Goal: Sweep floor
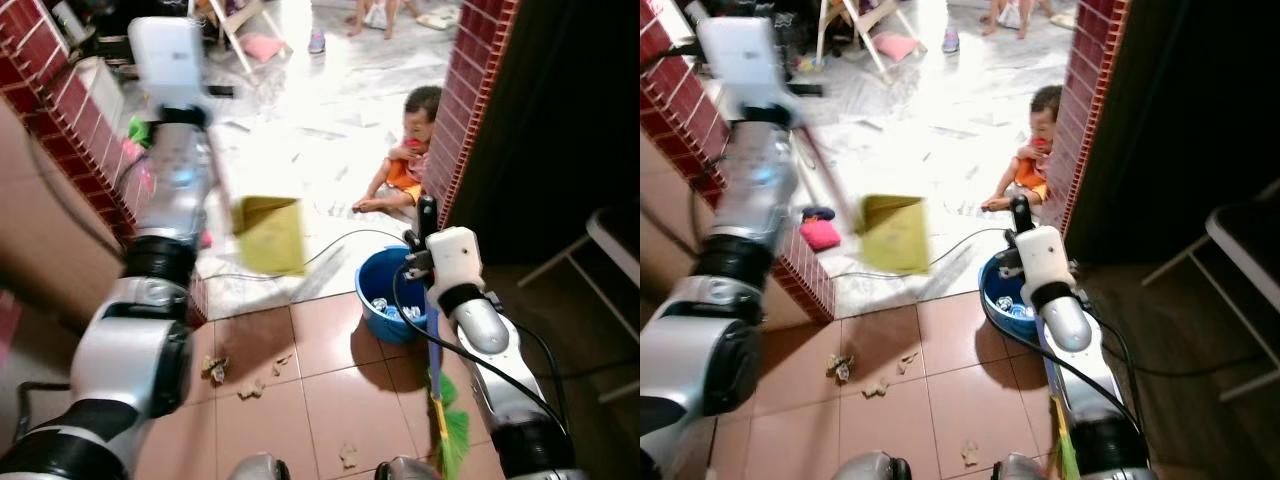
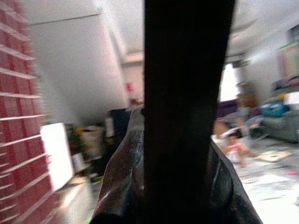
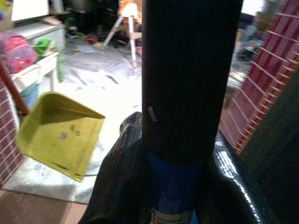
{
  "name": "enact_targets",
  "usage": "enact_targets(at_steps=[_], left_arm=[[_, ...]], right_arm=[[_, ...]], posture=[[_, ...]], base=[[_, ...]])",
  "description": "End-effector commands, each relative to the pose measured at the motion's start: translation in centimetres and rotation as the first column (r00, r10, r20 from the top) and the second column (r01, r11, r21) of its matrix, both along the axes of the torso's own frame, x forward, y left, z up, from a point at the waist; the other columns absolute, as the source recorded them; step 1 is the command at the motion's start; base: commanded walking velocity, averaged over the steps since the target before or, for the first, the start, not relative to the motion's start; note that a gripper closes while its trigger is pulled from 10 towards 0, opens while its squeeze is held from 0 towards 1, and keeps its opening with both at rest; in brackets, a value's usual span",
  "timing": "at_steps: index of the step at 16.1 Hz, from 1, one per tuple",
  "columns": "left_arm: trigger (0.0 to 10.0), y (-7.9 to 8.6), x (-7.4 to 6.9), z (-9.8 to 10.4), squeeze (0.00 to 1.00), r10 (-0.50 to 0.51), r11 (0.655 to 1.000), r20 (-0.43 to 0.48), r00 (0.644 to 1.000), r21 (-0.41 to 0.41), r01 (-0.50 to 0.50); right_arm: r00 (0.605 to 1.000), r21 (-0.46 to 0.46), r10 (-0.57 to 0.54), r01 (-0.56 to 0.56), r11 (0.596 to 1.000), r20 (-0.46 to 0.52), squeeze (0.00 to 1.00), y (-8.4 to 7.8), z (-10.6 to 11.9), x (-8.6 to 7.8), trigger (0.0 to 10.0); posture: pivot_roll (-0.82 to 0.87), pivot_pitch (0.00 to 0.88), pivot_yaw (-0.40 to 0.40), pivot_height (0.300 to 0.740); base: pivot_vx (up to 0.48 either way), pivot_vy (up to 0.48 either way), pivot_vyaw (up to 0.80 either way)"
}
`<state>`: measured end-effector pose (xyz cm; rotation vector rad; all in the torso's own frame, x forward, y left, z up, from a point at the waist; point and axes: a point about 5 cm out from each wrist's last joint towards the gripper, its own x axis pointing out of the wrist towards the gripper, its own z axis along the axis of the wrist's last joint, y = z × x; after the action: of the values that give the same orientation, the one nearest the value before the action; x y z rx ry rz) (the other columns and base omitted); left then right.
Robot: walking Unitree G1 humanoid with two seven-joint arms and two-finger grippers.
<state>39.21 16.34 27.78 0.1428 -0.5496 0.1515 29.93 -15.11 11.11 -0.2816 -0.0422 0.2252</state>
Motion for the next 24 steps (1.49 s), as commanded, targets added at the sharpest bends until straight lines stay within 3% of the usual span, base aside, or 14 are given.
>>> enact_targets(at_steps=[1, 2, 4, 5, 6, 9, 12, 13, 15, 18, 24], left_arm=[[10.0, 0.5, -0.5, 1.2, 0.00, 0.030, 0.999, 0.050, 0.998, 0.016, -0.031], [10.0, 1.5, -0.7, -2.3, 0.00, 0.070, 0.997, -0.102, 0.992, -0.021, -0.072], [10.0, 1.6, -1.3, -4.8, 0.00, 0.066, 0.996, -0.176, 0.982, -0.041, -0.074], [10.0, 1.7, -2.1, -7.2, 0.00, 0.051, 0.998, -0.237, 0.970, -0.028, -0.059], [10.0, 1.6, -2.3, -7.8, 0.00, 0.047, 0.998, -0.252, 0.967, -0.030, -0.057], [10.0, 1.4, -3.9, -11.4, 0.00, 0.025, 1.000, -0.361, 0.932, 0.001, -0.026], [10.0, 0.5, -4.3, -12.8, 0.00, -0.014, 0.998, -0.393, 0.919, 0.054, 0.038], [10.0, -0.1, -4.4, -13.3, 0.00, -0.049, 0.997, -0.404, 0.914, 0.038, 0.070], [10.0, -1.8, -4.2, -14.7, 0.00, -0.131, 0.987, -0.464, 0.876, 0.019, 0.158], [10.0, -3.3, -4.0, -15.9, 0.00, -0.167, 0.979, -0.526, 0.834, 0.009, 0.201], [10.0, -3.2, -4.9, -17.7, 0.00, -0.147, 0.978, -0.555, 0.819, 0.044, 0.205]], right_arm=[[0.998, 0.001, 0.053, -0.053, 0.999, 0.043, 0.00, 1.0, 0.9, 0.5, 10.0], [0.995, 0.012, 0.098, -0.099, 0.995, 0.032, 0.00, 1.8, 0.9, 1.2, 10.0], [0.993, 0.024, 0.117, -0.117, 0.993, 0.030, 0.00, 2.1, 1.0, 1.7, 10.0], [0.992, 0.024, 0.127, -0.127, 0.992, 0.026, 0.00, 2.3, 1.2, 2.2, 10.0], [0.991, 0.023, 0.128, -0.129, 0.991, 0.027, 0.00, 2.3, 1.3, 2.3, 10.0], [0.998, 0.044, 0.057, -0.057, 0.997, -0.008, 0.00, 0.9, 1.5, 4.0, 10.0], [0.999, 0.083, 0.035, -0.032, 0.996, -0.035, 0.00, 0.4, 1.7, 4.8, 10.0], [0.998, 0.067, 0.053, -0.050, 0.996, -0.040, 0.00, 0.4, 1.8, 5.0, 10.0], [0.994, 0.062, 0.083, -0.079, 0.995, -0.068, 0.00, 0.5, 1.6, 5.3, 10.0], [0.980, 0.117, 0.162, -0.148, 0.982, -0.119, 0.00, 1.5, 1.3, 5.3, 10.0], [0.969, 0.152, 0.203, -0.181, 0.972, -0.143, 0.00, 3.4, 1.0, 5.5, 10.0]], posture=[[-0.03, 0.000, 0.024, 0.740], [0.00, 0.000, 0.004, 0.740], [0.00, 0.000, -0.006, 0.740], [0.01, 0.000, -0.020, 0.740], [0.01, 0.000, -0.022, 0.740], [0.02, 0.000, -0.030, 0.740], [0.02, 0.000, -0.029, 0.740], [0.01, 0.000, -0.028, 0.740], [0.00, 0.000, -0.028, 0.740], [-0.01, 0.000, -0.026, 0.740], [-0.02, 0.022, -0.011, 0.740]], base=[[0.000, 0.000, 0.00], [0.000, 0.000, 0.00], [0.000, 0.000, 0.00], [0.000, 0.000, 0.00], [0.000, 0.000, 0.00], [0.000, 0.000, 0.00], [0.000, 0.000, 0.00], [0.000, 0.000, 0.00], [0.000, 0.000, 0.00], [0.000, 0.000, 0.00], [0.000, 0.000, 0.00]])
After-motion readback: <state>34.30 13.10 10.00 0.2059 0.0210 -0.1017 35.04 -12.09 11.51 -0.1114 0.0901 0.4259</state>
